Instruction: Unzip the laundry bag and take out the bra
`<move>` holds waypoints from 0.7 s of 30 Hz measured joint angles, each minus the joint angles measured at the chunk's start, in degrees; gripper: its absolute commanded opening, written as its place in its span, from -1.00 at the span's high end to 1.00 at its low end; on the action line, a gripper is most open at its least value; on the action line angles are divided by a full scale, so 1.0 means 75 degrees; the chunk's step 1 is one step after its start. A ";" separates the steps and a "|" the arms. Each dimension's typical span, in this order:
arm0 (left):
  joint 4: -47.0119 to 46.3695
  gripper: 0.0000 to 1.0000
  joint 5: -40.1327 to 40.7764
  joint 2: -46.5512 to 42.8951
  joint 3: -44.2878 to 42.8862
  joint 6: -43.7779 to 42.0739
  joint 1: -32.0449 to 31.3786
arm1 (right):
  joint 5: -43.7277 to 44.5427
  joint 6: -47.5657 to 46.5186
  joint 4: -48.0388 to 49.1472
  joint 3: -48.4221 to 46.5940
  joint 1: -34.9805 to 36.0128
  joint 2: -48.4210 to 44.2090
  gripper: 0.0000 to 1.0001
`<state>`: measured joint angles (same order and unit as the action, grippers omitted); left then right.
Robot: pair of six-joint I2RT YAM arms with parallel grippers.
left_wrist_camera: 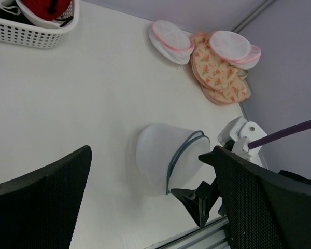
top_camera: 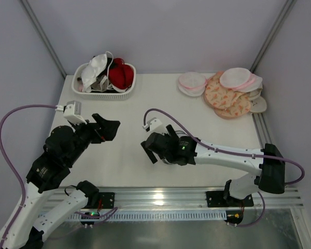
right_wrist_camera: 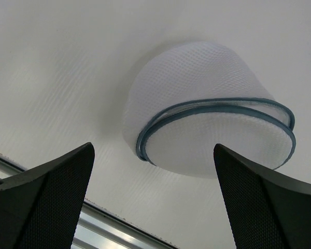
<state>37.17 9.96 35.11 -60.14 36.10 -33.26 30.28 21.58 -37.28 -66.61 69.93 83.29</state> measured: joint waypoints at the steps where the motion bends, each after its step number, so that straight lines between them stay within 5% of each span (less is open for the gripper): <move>1: 0.0000 -0.99 0.0000 -0.0006 0.0000 0.0003 0.0000 | 0.0105 0.0099 -0.0073 -0.0070 -0.0015 -0.0026 -0.99; 12: 0.0122 -0.99 0.0009 -0.0216 0.0026 0.0050 0.0000 | 0.1026 0.2261 -0.1542 -0.0799 -0.0364 0.1279 -0.99; 21: 0.0181 -0.99 0.0006 -0.0361 0.0055 -0.0015 0.0000 | 0.0851 0.3751 -0.1979 -0.0813 -0.1160 0.1096 -0.99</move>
<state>38.52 10.00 32.40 -59.72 35.99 -33.26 36.67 49.71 -52.12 -72.71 61.23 91.50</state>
